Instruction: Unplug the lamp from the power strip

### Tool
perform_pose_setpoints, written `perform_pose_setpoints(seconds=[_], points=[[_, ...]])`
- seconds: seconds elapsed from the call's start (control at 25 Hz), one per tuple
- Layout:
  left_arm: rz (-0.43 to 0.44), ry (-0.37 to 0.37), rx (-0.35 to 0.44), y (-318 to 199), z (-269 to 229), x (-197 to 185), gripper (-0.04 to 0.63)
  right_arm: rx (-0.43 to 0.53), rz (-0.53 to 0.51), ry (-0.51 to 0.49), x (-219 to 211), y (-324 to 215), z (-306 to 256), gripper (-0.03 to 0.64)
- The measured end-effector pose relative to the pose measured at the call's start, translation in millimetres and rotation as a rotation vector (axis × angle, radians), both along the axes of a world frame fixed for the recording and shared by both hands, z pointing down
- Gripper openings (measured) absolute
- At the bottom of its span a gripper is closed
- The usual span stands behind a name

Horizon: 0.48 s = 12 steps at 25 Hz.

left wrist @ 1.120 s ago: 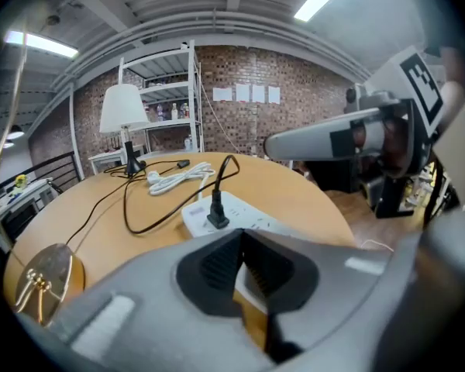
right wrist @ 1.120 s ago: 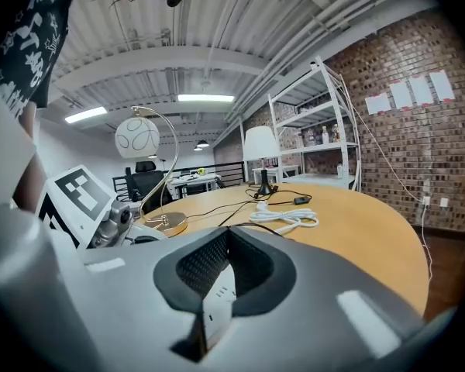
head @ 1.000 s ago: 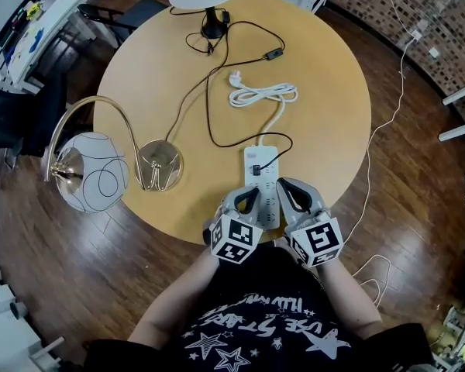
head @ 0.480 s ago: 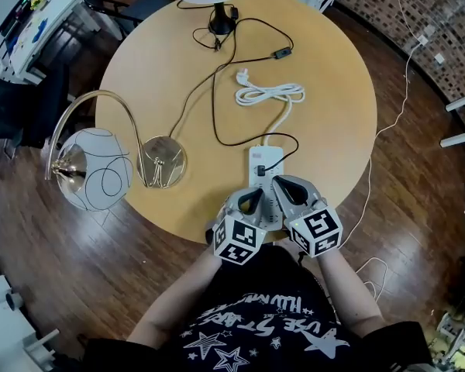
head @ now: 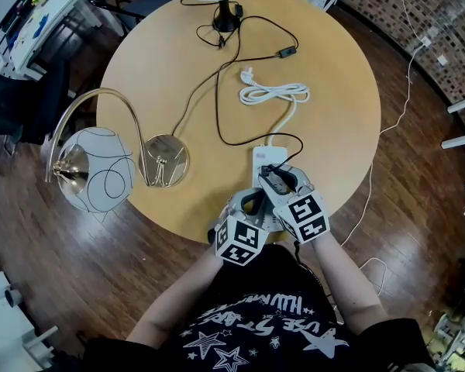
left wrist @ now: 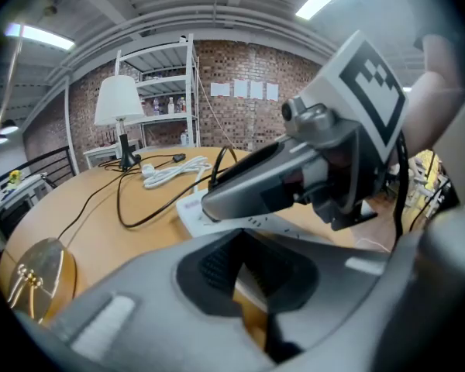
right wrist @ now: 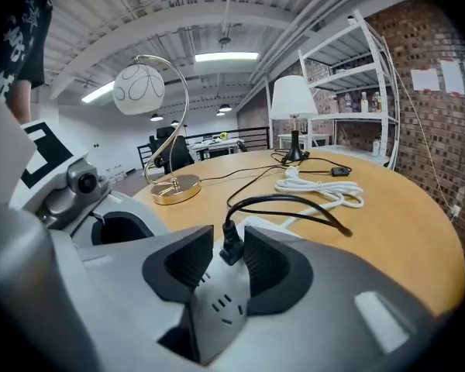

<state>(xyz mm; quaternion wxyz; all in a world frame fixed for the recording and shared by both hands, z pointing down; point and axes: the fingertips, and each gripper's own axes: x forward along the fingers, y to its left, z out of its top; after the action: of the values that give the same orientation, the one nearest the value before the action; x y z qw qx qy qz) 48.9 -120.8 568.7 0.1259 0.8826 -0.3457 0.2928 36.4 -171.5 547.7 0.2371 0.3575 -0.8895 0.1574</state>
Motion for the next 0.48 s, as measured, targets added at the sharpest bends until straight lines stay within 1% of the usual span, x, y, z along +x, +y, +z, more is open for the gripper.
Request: perform_pose_setpoints(seconds=[0.12,0.16,0.2,0.36,0.48], points=[[0.002,0.003,-0.002,0.3,-0.6,0.4,0.005,-0.007,0.004,0.051,-4.7,-7.2,5.2,0.122],[0.002,0.004,-0.002,0.3,-0.4,0.4,0.005,-0.004,0.005,0.064,-6.5,-9.3,4.7,0.098],[0.002,0.006,-0.003,0.3,-0.1,0.3,0.005,0.003,0.005,0.071,-8.0,-10.5,3.9,0.098],[-0.006,0.016,-0.01,0.0,0.3,-0.3,0.005,0.025,0.004,0.066,-8.7,-10.5,3.0,0.091],[-0.009,0.021,-0.012,-0.2,0.1,-0.2,0.005,0.023,0.006,0.063,-6.9,-10.0,5.0,0.086]])
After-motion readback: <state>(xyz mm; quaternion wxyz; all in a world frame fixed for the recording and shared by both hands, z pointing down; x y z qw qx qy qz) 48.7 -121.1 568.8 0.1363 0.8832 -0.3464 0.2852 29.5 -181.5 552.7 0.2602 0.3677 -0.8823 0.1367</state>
